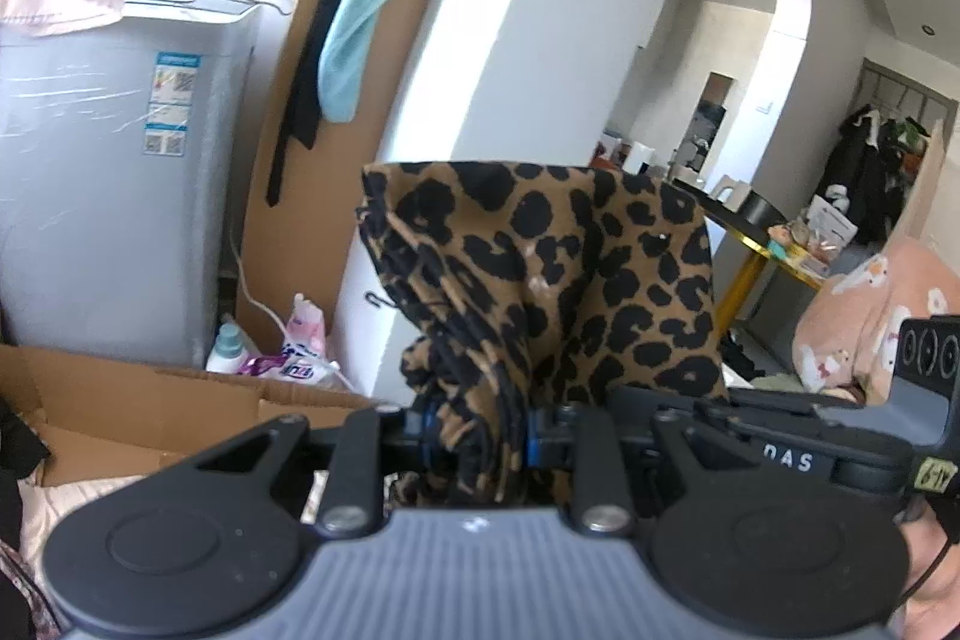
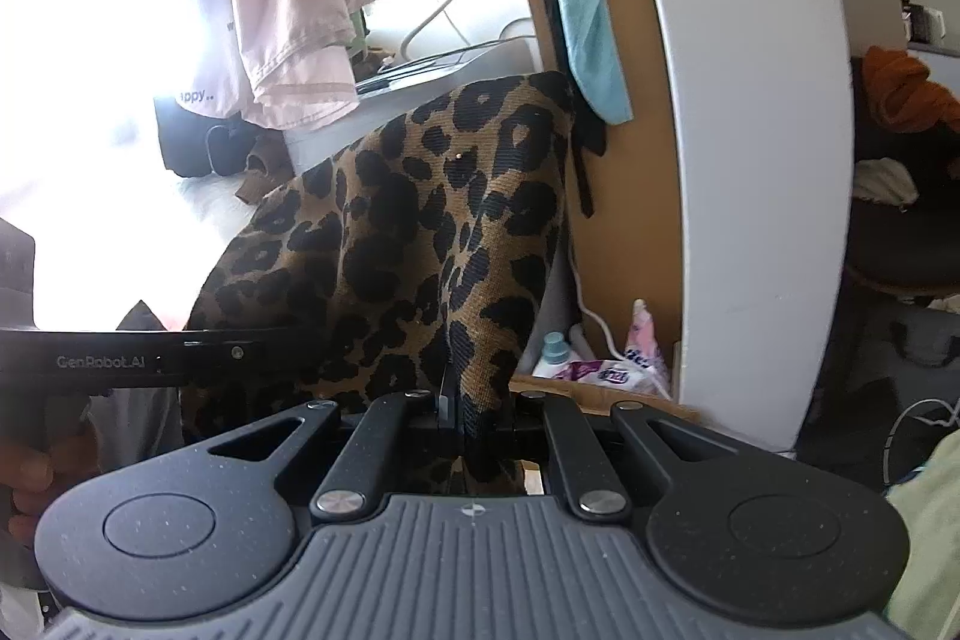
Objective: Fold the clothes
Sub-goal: 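Carry the held trousers with both tools toward the black bag beside the bed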
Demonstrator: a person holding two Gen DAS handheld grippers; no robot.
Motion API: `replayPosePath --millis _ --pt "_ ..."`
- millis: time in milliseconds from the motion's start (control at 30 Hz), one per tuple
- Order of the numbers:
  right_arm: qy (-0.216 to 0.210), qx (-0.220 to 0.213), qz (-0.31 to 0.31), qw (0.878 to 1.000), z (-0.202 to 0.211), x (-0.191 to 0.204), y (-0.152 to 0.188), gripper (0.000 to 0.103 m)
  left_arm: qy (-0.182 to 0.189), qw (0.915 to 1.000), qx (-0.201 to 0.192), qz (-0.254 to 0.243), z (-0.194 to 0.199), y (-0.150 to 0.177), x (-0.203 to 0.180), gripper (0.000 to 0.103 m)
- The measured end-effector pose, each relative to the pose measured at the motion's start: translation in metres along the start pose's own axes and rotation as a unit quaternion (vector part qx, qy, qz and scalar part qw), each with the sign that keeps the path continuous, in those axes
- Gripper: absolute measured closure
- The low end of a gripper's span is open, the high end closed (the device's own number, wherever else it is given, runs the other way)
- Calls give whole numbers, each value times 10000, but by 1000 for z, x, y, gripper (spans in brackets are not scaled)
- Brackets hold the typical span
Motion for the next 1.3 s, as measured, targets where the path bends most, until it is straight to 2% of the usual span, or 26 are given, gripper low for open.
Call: replayPosePath --millis 267,500,833,1300 --pt "182 -99 47 9998 42 -14 2 98 212 9998 -44 -11 14 13 -33 75" --pt "447 -46 114 9989 57 -34 13 98 430 9990 68 -92 -2 25 -53 75" --pt "806 -68 -54 9967 53 -87 43 98 743 9967 254 -195 -59 49 -72 76" --pt "1070 164 -247 9938 8 -160 84 98 990 9934 557 -136 -147 83 -68 76"
Point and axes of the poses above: each gripper's, at about its wrist camera, not at the fingertips, and z roughly against the way its jaws point, x to its left, y to its underside, the point moved 5 cm from there along -z, roughly the way its jaws point, and after that the axes turned 1 degree about x, right-handed, at the moved point
